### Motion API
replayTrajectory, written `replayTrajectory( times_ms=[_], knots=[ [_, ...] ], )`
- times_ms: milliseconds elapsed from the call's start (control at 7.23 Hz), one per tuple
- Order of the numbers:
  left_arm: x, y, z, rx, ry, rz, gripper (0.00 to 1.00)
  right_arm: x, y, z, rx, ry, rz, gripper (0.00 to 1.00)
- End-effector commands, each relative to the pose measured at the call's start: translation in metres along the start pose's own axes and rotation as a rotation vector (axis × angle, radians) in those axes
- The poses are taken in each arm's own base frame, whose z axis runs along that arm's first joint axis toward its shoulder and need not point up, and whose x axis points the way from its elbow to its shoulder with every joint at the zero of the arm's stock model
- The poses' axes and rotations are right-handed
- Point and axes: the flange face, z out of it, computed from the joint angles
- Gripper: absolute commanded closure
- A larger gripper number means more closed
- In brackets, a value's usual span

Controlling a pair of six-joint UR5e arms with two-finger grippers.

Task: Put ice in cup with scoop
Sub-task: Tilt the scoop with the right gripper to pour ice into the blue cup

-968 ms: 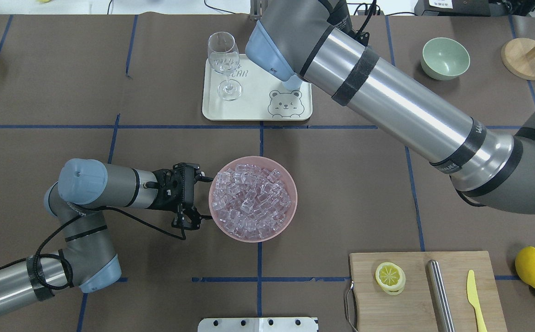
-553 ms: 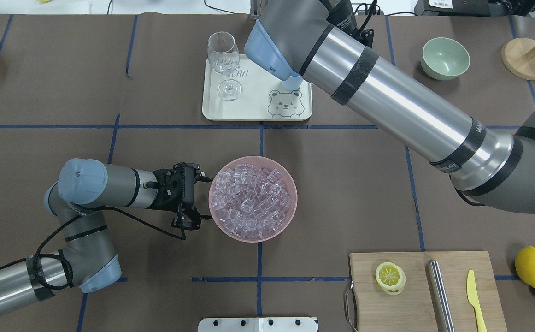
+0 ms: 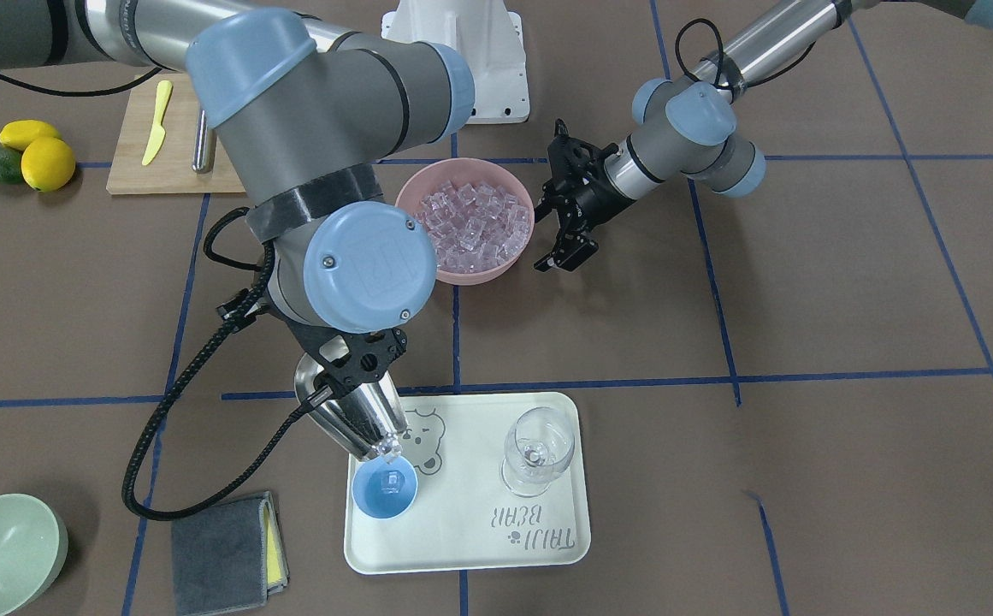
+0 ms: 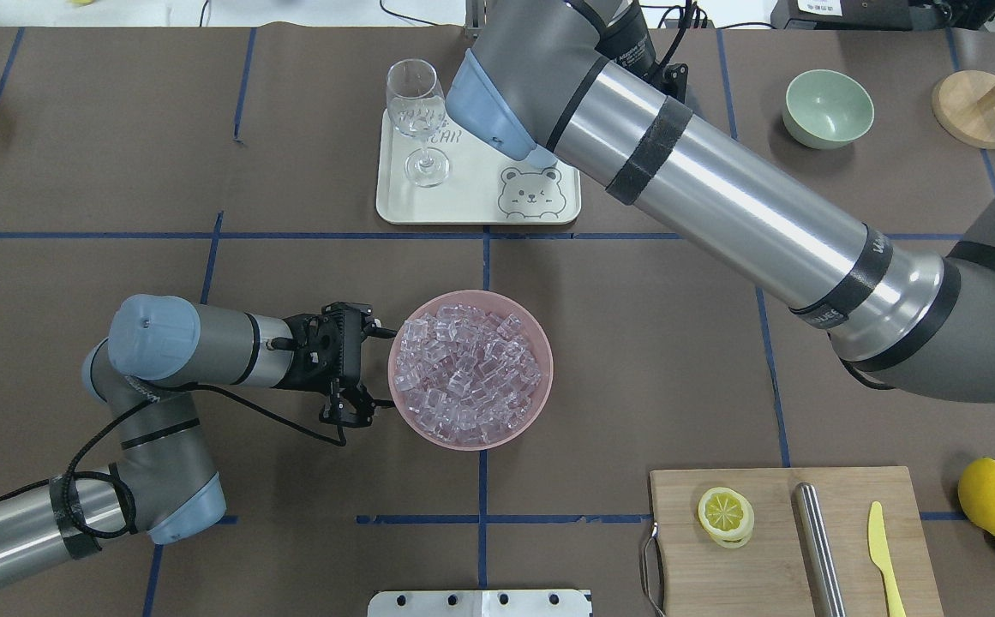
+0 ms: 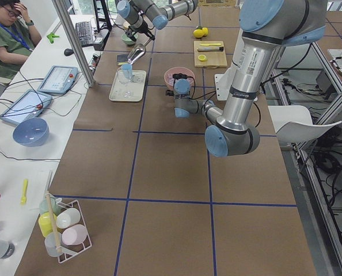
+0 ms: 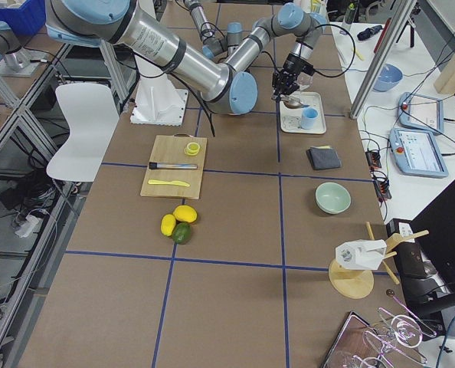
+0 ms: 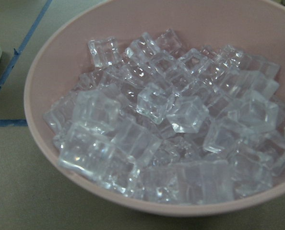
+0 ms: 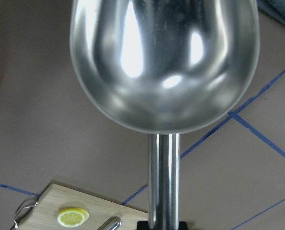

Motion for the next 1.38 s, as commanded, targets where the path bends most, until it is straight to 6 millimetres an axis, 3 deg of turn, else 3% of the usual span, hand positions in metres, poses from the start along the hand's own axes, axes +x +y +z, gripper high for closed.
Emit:
replayTrajectory(
  times_ms=[0,415,553,968,1244],
  knots=[
    [0.000,0.000,0.000,0.000,0.001,-0.001,0.01,0.005,0.002,-0.006,0.011,-0.006,0.006,1.00],
    [0.000,-0.002,0.000,0.003,0.001,0.000,0.01,0.016,0.007,-0.013,0.026,-0.018,0.021,1.00],
    [0.000,-0.001,0.000,0.001,0.001,-0.002,0.01,0.017,0.014,-0.005,0.045,-0.045,0.014,1.00],
    [-0.006,-0.002,-0.006,0.006,-0.007,-0.010,0.01,0.038,0.055,0.010,0.184,-0.115,0.013,1.00],
    [-0.023,-0.002,-0.016,-0.012,-0.034,-0.040,0.01,0.064,0.100,0.040,0.285,-0.191,0.117,1.00]
  ],
)
